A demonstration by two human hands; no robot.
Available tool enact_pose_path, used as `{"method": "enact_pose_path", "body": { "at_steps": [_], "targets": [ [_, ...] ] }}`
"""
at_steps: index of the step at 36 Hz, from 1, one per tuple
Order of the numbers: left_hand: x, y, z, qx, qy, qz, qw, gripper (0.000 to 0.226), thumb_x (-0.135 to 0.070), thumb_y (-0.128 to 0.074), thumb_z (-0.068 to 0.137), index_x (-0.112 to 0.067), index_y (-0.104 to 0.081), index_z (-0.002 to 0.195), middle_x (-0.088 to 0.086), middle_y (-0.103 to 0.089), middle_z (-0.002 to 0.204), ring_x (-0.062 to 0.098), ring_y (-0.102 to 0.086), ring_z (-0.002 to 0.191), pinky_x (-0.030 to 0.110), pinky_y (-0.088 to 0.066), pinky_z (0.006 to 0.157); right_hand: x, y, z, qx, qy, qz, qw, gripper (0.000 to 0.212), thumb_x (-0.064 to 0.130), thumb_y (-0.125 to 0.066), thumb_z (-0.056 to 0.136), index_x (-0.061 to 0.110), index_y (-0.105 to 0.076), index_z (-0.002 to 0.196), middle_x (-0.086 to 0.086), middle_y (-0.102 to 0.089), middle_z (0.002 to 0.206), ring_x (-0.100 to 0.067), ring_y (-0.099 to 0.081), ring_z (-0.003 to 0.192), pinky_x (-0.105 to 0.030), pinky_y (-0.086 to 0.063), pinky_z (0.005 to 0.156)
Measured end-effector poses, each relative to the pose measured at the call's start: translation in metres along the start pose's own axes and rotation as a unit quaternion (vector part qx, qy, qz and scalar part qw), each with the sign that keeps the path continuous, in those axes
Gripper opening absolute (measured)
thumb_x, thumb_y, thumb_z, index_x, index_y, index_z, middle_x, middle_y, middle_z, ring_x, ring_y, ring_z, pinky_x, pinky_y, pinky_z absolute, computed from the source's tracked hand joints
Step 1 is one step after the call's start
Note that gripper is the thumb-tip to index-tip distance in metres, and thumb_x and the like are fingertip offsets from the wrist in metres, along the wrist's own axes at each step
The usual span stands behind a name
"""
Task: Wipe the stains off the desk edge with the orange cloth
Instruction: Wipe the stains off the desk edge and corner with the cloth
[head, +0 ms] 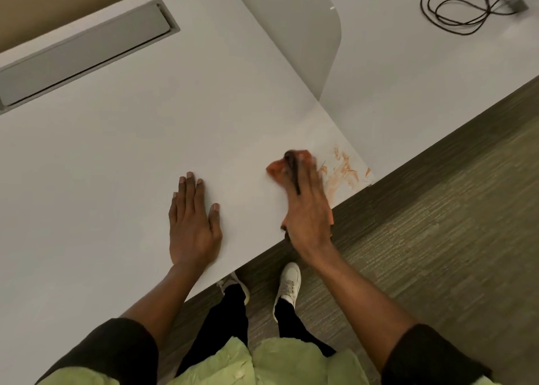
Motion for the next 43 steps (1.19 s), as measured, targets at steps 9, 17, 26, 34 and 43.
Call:
{"method": "enact_pose_path", "body": {
  "at_steps": [9,17,26,34,43],
  "targets": [
    [0.001,-0.003,0.003,-0.004,-0.001,0.001,1.000,0.068,-0.045,-0.025,0.117,-0.018,-0.012,0.178,-0.003,0.001,0.187,0.010,0.009,0.172,0.042,-0.004,0.141,0.028,-0.009,0.016,0.024,0.063,-0.003,0.998,0.079,0.006,-0.019,0.093,0.009,0.001,0.169,-0.023,0.006,0.176,-0.042,0.006,0.164,-0.056,-0.009,0.133],
    [0.001,-0.002,0.002,-0.008,-0.002,0.000,1.000,0.068,-0.044,-0.026,0.116,-0.015,-0.018,0.177,-0.002,-0.003,0.187,0.010,0.007,0.173,0.041,-0.005,0.140,-0.018,0.005,0.005,0.024,0.080,-0.045,0.996,0.096,-0.002,-0.066,0.086,0.009,-0.016,0.168,-0.022,-0.002,0.176,-0.044,0.003,0.163,-0.056,-0.014,0.133],
    [0.000,-0.001,0.001,0.001,0.004,0.000,1.000,0.068,-0.044,-0.026,0.116,-0.015,-0.016,0.177,-0.002,-0.002,0.187,0.011,0.007,0.173,0.042,-0.006,0.141,0.019,-0.012,-0.001,0.051,0.113,-0.020,0.992,0.074,0.004,-0.008,0.095,0.005,-0.002,0.168,-0.025,-0.001,0.175,-0.041,0.001,0.164,-0.055,-0.013,0.133],
    [0.001,0.000,0.002,-0.001,0.001,0.003,1.000,0.068,-0.044,-0.025,0.116,-0.014,-0.018,0.177,-0.002,-0.002,0.187,0.011,0.007,0.173,0.041,-0.005,0.140,-0.020,0.034,-0.013,-0.003,0.092,-0.040,0.995,0.073,-0.005,-0.013,0.098,0.014,-0.028,0.166,-0.019,-0.013,0.176,-0.035,-0.005,0.165,-0.050,-0.017,0.134],
    [-0.002,0.000,0.001,0.004,0.003,0.000,1.000,0.068,-0.042,-0.027,0.116,-0.014,-0.017,0.177,-0.003,0.001,0.187,0.010,0.009,0.172,0.043,-0.006,0.140,-0.059,0.051,0.050,-0.016,0.021,-0.010,1.000,0.082,-0.009,-0.056,0.089,0.013,-0.033,0.165,-0.020,-0.022,0.174,-0.037,-0.015,0.164,-0.052,-0.019,0.133]
  ]
}}
Point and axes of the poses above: each hand's wrist, its own z-axis towards the middle knuckle, its own y-axis out of the back of the hand, x = y × z, the point moved 4 cm from there along z, towards the middle knuckle
